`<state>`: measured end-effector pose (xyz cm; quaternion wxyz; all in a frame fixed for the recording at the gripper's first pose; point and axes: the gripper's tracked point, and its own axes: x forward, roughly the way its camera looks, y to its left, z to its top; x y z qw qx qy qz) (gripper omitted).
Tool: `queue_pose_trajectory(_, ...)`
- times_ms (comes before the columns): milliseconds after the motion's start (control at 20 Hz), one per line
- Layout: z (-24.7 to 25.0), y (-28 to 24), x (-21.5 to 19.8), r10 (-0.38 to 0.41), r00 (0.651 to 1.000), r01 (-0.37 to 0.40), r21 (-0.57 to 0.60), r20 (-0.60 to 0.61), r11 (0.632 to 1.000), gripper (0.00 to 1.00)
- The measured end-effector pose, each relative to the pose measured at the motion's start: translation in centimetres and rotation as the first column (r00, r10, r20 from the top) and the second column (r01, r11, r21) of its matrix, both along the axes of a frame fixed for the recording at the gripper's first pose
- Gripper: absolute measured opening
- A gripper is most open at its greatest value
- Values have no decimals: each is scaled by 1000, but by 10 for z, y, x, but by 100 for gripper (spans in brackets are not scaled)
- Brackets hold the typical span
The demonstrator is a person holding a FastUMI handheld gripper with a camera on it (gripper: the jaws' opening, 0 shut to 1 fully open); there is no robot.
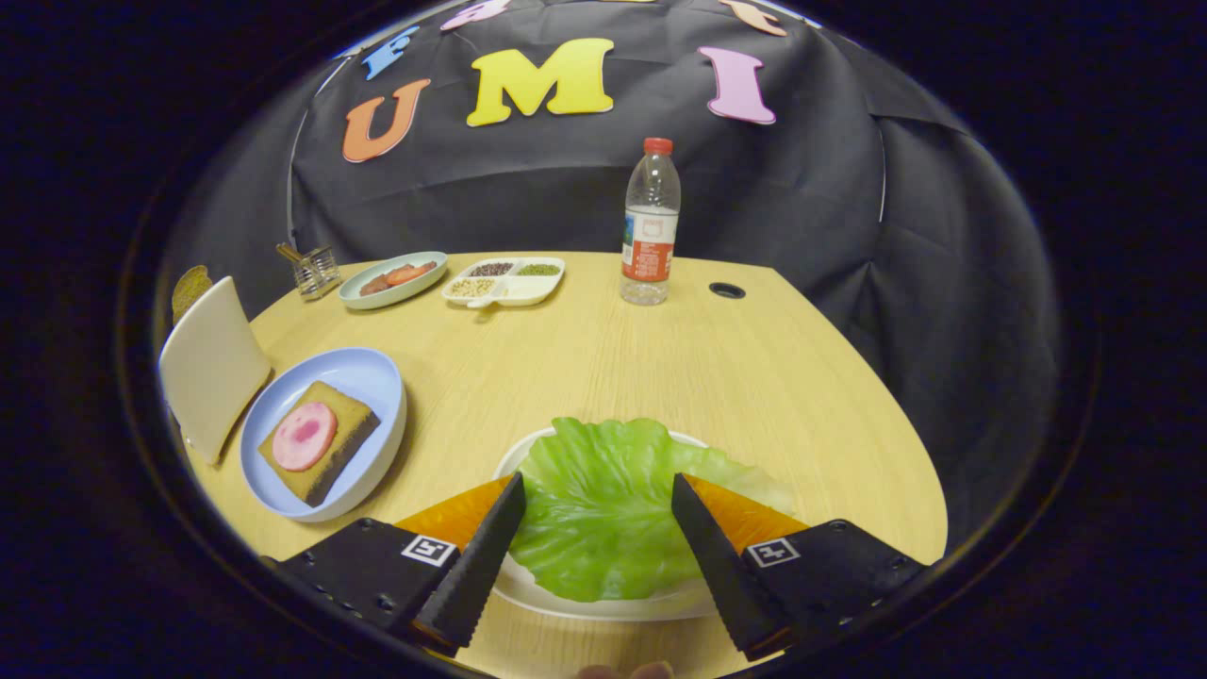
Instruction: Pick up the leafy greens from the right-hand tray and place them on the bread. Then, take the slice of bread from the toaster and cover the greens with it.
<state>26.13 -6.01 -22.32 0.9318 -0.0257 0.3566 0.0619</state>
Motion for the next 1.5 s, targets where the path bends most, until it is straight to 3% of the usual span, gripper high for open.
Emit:
queue_pose_trajectory(150,-3,-1,-1,4,1000,-4,15,-10,1000,97)
queue_pose_trajectory(350,-4,-8,3,7,1000,-7,14,13,1000,80)
queue_pose_trajectory(500,-5,-9,6,15,999,-15,18,29,1000,38)
queue_pose_trajectory(550,-7,-9,6,10,1000,-11,21,26,1000,9)
queue_pose_trajectory(700,-3,-9,6,-12,1000,11,60,16,998,1)
queue_pose_trajectory(1100,50,-3,-2,-74,993,53,214,94,975,0)
queue_pose_trajectory(1500,119,56,-29,-37,985,-24,341,171,940,0)
